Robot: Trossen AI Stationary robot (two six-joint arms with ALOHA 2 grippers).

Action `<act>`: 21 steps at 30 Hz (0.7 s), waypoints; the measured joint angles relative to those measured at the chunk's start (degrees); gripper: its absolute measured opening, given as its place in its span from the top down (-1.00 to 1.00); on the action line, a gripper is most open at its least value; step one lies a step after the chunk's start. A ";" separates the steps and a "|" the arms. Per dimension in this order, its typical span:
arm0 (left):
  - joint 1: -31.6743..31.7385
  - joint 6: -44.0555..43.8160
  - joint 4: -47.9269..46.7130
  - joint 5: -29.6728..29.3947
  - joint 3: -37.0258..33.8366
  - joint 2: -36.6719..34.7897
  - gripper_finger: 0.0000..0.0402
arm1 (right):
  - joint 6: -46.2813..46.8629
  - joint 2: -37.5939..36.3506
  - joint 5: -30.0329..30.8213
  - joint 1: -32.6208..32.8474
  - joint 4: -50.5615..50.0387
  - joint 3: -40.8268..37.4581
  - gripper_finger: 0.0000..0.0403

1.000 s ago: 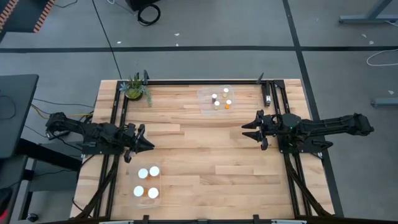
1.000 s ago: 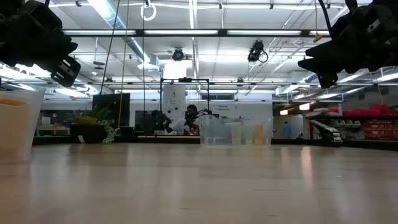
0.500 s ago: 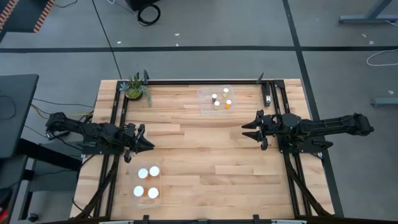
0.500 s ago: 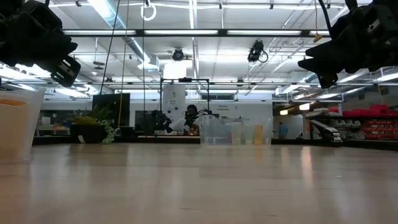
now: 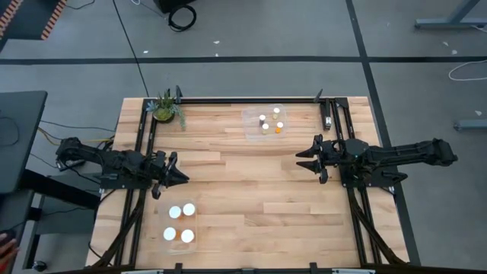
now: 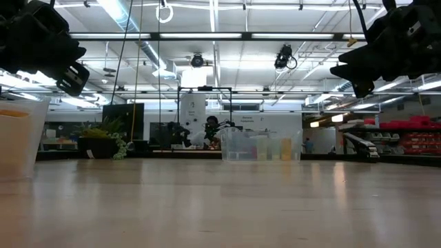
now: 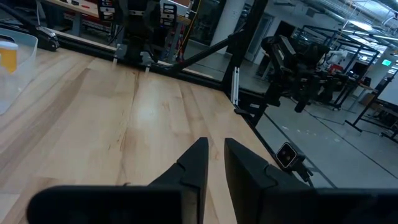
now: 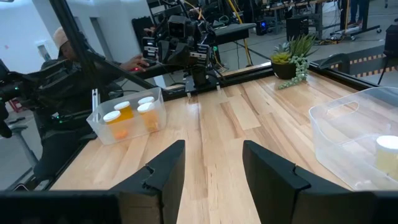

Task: Pick and place medicine bottles into bin by pill shape (circle, oval)
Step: Return to Home Position

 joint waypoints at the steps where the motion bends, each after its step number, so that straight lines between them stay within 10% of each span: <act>1: 0.00 0.00 -0.01 -0.02 0.00 0.00 0.70 | 0.00 0.00 0.00 0.00 0.02 0.00 0.17; 21: 0.00 -0.01 -0.02 -0.02 0.00 0.00 0.69 | 0.00 0.02 0.00 0.00 0.02 0.00 0.17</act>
